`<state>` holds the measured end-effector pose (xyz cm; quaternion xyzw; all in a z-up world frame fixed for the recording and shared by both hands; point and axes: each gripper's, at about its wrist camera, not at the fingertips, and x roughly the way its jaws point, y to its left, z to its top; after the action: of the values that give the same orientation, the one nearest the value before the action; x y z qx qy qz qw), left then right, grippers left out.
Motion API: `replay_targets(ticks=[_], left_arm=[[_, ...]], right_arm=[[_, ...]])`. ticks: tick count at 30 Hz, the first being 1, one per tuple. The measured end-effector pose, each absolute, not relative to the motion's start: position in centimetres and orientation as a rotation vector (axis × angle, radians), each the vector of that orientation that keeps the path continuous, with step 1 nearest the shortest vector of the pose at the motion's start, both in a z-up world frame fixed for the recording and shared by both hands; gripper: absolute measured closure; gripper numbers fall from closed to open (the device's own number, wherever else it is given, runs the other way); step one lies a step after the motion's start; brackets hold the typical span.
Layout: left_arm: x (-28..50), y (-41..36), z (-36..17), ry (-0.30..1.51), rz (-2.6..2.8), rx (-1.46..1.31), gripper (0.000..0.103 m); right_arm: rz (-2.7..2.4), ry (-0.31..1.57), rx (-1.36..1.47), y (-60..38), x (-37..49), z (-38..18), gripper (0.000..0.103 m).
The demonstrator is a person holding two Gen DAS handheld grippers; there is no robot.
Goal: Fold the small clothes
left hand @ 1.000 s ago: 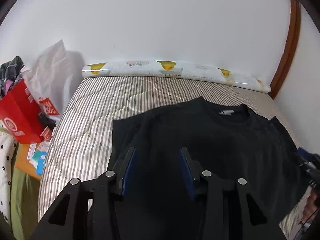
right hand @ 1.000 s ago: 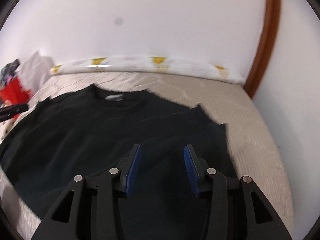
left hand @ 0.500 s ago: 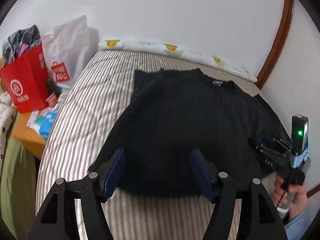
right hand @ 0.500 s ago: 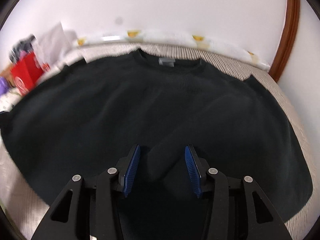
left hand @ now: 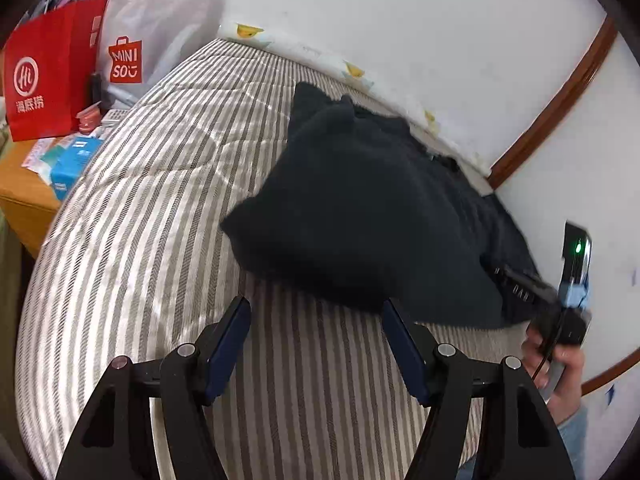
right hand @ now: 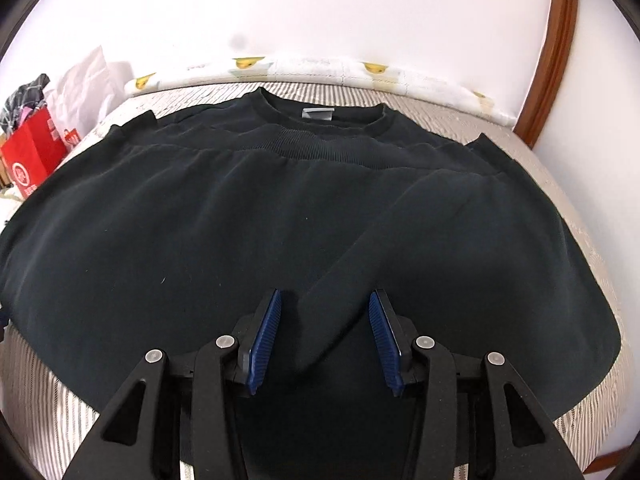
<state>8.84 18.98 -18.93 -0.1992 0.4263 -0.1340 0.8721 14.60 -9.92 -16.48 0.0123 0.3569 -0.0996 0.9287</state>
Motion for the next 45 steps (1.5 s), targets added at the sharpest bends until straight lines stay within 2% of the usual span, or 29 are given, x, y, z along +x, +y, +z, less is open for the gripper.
replay_targets(ticks=[6, 13, 15, 16, 18, 21, 24, 36, 40, 45], left_arm=[[10.2, 18.7, -19.2, 0.854, -0.317, -0.464, 0.034], [12.0, 18.2, -19.2, 0.845, -0.293, -0.499, 0.036], [12.3, 18.1, -19.2, 0.841, -0.268, -0.495, 0.049], [12.5, 18.0, -19.3, 0.850, -0.244, -0.491, 0.052], [12.8, 18.0, -19.2, 0.854, -0.220, -0.501, 0.066], [13.0, 17.7, -18.3, 0.850, -0.194, -0.486, 0.081], [12.8, 16.5, -16.4, 0.817, -0.174, -0.444, 0.086], [12.6, 5.7, -7.5, 0.688, -0.324, -0.283, 0.088], [12.8, 1.0, -7.6, 0.704, -0.391, -0.212, 0.088], [13.6, -4.3, -10.3, 0.786, -0.485, -0.157, 0.088]], right_arm=[[-0.215, 0.733, 0.024, -9.7, 12.9, -16.8, 0.058], [-0.214, 0.715, 0.039, -9.2, 10.2, -17.0, 0.058], [-0.216, 0.712, 0.015, -8.7, 9.5, -17.1, 0.058], [-0.215, 0.711, 0.007, -8.5, 9.3, -17.2, 0.058], [-0.210, 0.707, -0.005, -8.3, 8.7, -17.3, 0.058], [-0.171, 0.725, -0.014, -8.5, 8.0, -17.3, 0.057], [-0.137, 0.741, -0.033, -9.3, 7.2, -17.1, 0.057], [-0.192, 0.658, 0.019, -18.7, 3.0, -15.1, 0.057], [-0.219, 0.654, 0.086, -22.1, 1.9, -15.4, 0.057], [-0.262, 0.654, 0.131, -24.9, 0.1, -16.2, 0.057]])
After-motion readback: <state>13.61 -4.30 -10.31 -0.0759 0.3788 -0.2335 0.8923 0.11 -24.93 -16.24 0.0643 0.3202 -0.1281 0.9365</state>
